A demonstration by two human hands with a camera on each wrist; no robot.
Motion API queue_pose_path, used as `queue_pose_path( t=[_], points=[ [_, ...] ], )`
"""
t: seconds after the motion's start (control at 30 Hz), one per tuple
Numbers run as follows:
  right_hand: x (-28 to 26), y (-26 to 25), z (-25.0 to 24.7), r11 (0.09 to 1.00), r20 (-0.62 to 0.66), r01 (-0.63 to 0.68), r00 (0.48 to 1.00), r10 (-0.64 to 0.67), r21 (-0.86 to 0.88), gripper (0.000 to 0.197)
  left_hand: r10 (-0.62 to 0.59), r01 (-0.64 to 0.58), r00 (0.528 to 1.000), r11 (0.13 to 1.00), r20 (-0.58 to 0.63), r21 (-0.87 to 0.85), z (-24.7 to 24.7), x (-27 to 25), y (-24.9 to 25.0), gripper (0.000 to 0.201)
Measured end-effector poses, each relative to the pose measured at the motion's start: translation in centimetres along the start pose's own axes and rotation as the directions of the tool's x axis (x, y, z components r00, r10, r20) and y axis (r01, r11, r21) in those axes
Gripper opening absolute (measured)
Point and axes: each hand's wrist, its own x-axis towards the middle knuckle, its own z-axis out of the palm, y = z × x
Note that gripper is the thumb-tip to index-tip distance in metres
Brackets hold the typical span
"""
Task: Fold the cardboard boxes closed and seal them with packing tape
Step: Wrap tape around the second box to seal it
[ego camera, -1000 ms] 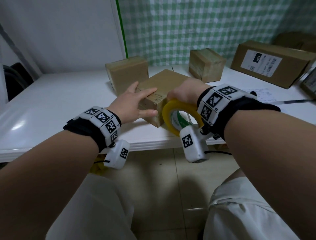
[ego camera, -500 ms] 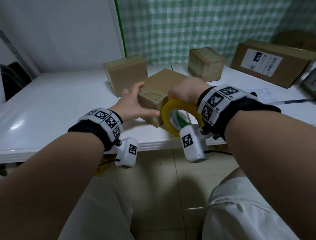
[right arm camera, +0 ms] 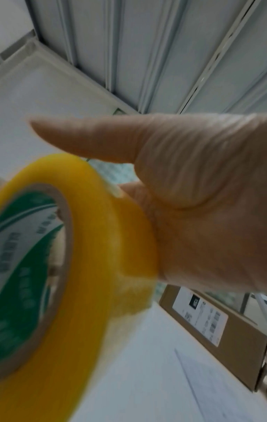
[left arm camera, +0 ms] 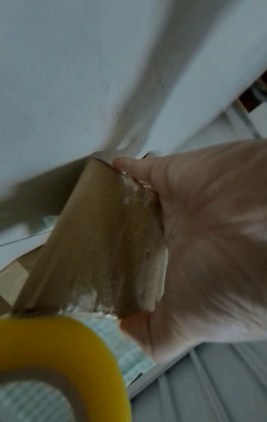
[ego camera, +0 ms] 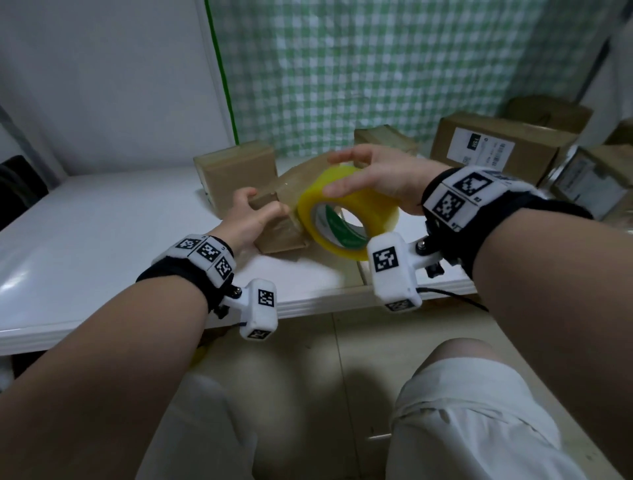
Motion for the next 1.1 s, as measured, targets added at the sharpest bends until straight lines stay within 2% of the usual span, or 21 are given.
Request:
queue_pose_path(
  t=[0.1,0.2,0.27,0.33,0.37,0.4,0.47,0.5,0.57,0.67,0.73,0.8,0.87,0.93,1.0,1.1],
  points=[
    [-0.4,-1.7,-1.1,0.997,0.062,0.076,0.995,-0.077,0.018,0.091,-0.085,0.103,0.991,0.978,0.104,-0.181,-0.6,-0.3,-0.3,0.058],
    [-0.5,-3.3,-0.8,0.986,-0.013,0.164,0.986,-0.164,-0.015,0.078,-0.158,0.269,0.937,0.897,0.312,-0.350,-1.5,-0.8,-0.8,0.047],
    [-0.3,-4.0,-0.1,0.977,-0.109,0.205,0.972,-0.209,-0.052,0.068,-0.163,0.296,0.916,0.891,0.366,-0.343,-1.7,-1.4,-0.7,0.040],
    [0.1,-4.4,0.8,0.970,-0.210,0.227,0.948,-0.240,-0.083,0.058,-0.155,0.207,0.957,0.957,0.247,-0.203,-1.9,-1.8,-0.3,0.031],
    [0.3,-4.5,1.3,0.967,-0.261,0.234,0.931,-0.254,-0.104,0.053,-0.098,0.120,0.982,0.984,0.164,-0.132,-1.9,-1.7,-0.1,0.027],
    [0.5,-4.7,1.7,0.964,-0.309,0.238,0.914,-0.263,-0.119,0.051,-0.006,0.012,0.996,0.998,0.094,-0.058,-1.9,-1.5,0.3,0.026],
    [0.8,-5.0,2.4,0.963,-0.374,0.239,0.887,-0.270,-0.128,0.051,0.207,-0.203,0.978,0.969,-0.016,0.140,-2.1,-0.8,0.7,0.042],
    [0.9,-5.2,2.6,0.962,-0.390,0.237,0.880,-0.272,-0.136,0.052,0.268,-0.255,0.963,0.940,-0.029,0.225,-2.1,-0.7,1.0,0.048],
    [1.2,-5.4,2.8,0.962,-0.393,0.234,0.878,-0.272,-0.143,0.054,0.305,-0.299,0.952,0.922,0.014,0.247,-1.9,-0.6,1.2,0.061],
    [1.4,-5.4,2.8,0.961,-0.342,0.258,0.898,-0.277,-0.100,0.054,0.311,-0.325,0.945,0.915,0.098,0.237,-1.5,-0.2,0.6,0.113],
    [1.5,-5.3,2.8,0.961,-0.306,0.275,0.912,-0.274,-0.042,0.054,0.292,-0.307,0.952,0.912,0.096,0.273,-1.6,0.3,-0.1,0.131],
    [1.8,-5.1,2.7,0.960,-0.299,0.279,0.916,-0.268,-0.007,0.060,0.291,-0.307,0.952,0.903,0.099,0.301,-1.7,0.5,-0.5,0.124],
    [2.0,-4.9,2.9,0.958,-0.298,0.284,0.918,-0.261,0.034,0.064,0.306,-0.310,0.950,0.898,0.063,0.312,-1.6,0.7,-0.9,0.103],
    [2.4,-4.5,3.5,0.954,-0.281,0.288,0.925,-0.256,0.079,0.060,0.277,-0.270,0.961,0.912,0.022,0.308,-1.7,1.1,-1.3,0.085],
    [2.6,-4.2,4.3,0.957,-0.252,0.269,0.939,-0.235,0.106,0.056,0.240,-0.236,0.971,0.932,0.020,0.277,-1.8,1.5,-1.7,0.078],
    [3.2,-4.0,4.8,0.955,-0.235,0.212,0.958,-0.162,0.206,0.056,0.270,-0.263,0.963,0.923,0.016,0.280,-2.1,1.6,-1.8,0.075]
  ],
)
